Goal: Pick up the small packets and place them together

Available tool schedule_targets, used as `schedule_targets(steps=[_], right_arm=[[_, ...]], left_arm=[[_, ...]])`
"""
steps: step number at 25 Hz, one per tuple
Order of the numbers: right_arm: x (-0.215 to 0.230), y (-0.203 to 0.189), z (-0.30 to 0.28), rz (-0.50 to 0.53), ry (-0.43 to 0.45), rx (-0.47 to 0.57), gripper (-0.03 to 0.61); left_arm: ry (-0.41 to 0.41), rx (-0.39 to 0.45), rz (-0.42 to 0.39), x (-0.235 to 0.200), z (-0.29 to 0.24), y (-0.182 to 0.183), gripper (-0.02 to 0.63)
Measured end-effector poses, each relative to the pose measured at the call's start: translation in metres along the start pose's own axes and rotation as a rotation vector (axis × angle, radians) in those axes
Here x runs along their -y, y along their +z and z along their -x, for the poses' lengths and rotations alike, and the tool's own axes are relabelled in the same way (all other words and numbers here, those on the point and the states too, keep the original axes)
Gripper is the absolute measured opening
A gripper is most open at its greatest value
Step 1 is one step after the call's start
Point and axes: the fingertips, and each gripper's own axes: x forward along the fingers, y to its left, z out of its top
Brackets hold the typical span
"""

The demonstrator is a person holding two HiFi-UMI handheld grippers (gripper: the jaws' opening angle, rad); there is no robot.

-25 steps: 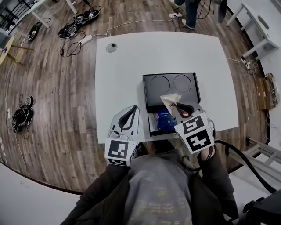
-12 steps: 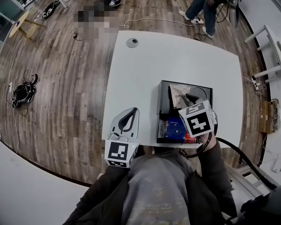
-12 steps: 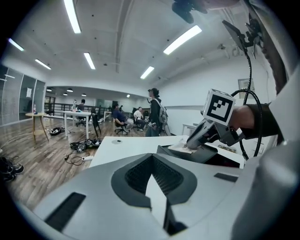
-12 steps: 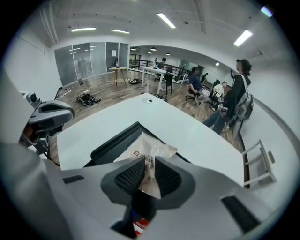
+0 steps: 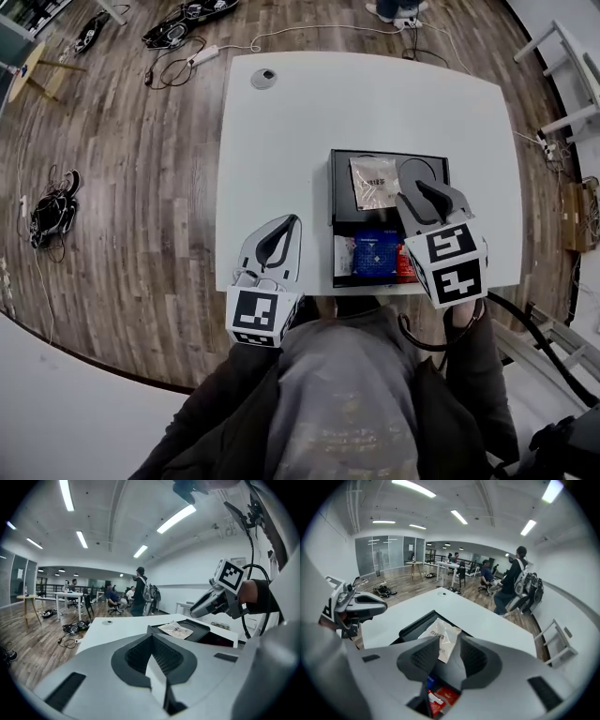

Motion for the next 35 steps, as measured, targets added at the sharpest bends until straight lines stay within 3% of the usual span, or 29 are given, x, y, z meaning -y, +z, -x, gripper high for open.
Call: schedule_targets(steps=[3, 5, 8, 12, 27, 31, 35], right_arm=[[-0.002, -0.022, 0.026, -0.046, -0.007, 0.012, 0.141], [-0.013, -0.045, 0.036, -0.079, 0.036, -0.019, 0.141], [-0.040, -0.085, 0.031, -0.128, 0.126, -0.117, 0.141], [-0.057, -0.122, 0.006, -0.129, 0.162, -0.250, 0.141], [-0.070, -0.138, -0.041, -0.116, 0.225, -0.381, 0.141], [-0.074, -0.136, -0.043, -0.126, 0.258, -0.355, 0.136], [-0.076, -0.133, -0.041, -0.099, 0.267, -0.321, 0.080]], left_arm=[[-0.057, -0.013, -0.029, 0.017, -0.003, -0.003, 0.002], [-0.093, -0.025, -0.042, 0.029, -0.005, -0.006, 0.002], [-0.131, -0.038, -0.063, 0.043, -0.005, -0.008, 0.002], [-0.143, -0.050, -0.076, 0.047, -0.002, -0.011, 0.002], [-0.114, -0.088, -0.041, 0.028, -0.008, -0.025, 0.002], [-0.119, -0.093, -0.033, 0.027, -0.011, -0.028, 0.002], [-0.125, -0.098, -0.033, 0.026, -0.014, -0.030, 0.002]])
